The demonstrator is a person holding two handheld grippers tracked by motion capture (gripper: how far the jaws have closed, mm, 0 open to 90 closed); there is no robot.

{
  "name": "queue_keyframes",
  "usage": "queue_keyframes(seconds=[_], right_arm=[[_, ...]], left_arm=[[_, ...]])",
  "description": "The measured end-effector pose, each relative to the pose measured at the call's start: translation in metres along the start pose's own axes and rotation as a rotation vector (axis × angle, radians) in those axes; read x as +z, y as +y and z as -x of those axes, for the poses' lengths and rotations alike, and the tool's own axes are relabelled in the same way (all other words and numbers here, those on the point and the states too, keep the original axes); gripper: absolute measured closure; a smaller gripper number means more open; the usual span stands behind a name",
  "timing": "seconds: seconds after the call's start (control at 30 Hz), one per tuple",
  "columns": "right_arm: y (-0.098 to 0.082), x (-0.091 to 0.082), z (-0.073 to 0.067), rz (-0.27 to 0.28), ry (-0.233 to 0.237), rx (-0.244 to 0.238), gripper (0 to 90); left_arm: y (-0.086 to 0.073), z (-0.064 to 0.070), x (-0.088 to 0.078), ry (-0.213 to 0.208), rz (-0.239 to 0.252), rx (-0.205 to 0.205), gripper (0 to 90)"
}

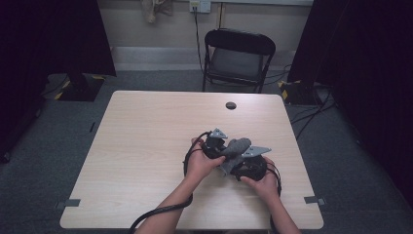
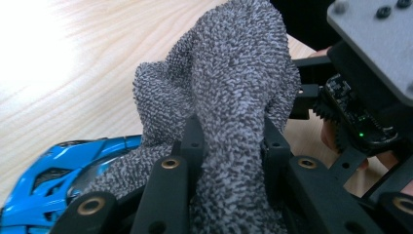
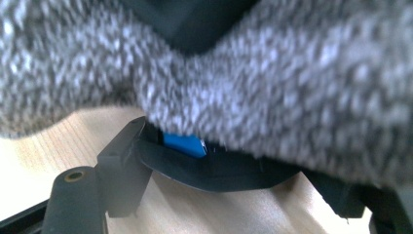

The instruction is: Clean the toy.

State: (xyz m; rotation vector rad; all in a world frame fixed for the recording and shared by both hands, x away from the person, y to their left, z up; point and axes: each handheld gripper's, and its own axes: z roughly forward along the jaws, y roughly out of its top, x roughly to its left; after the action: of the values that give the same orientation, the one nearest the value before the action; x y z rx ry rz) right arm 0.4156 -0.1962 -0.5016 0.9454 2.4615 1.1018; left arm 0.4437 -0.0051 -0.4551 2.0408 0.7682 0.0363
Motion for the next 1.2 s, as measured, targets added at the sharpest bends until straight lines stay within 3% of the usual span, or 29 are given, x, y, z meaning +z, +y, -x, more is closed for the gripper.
queue_keyframes(seconds=[0.23,0.5,0.6,0.9,1.2], right_arm=[[0.0,0.0,0.0,-0.001,0.0,-0.001,24.4],[0.0,0.0,0.0,0.0,0.0,-0.001,24.4],[0.0,0.0,0.0,0.0,0.0,-0.001,24.4],[0.0,0.0,0.0,0.0,0.0,-0.001,24.4],[0.0,0.0,0.0,0.0,0.0,0.0,24.4]], left_arm=[[-0.006,0.005,0.008,-0.024,-0.014,-0.002,71.1],[-0.009,0.012,0.014,0.007,-0.035,0.062,71.0],[-0.009,0.013,0.014,0.01,-0.035,0.066,71.0],[-0.008,0.011,0.014,0.004,-0.037,0.05,71.1],[-0.003,-0.002,0.008,0.04,-0.037,0.034,71.1]])
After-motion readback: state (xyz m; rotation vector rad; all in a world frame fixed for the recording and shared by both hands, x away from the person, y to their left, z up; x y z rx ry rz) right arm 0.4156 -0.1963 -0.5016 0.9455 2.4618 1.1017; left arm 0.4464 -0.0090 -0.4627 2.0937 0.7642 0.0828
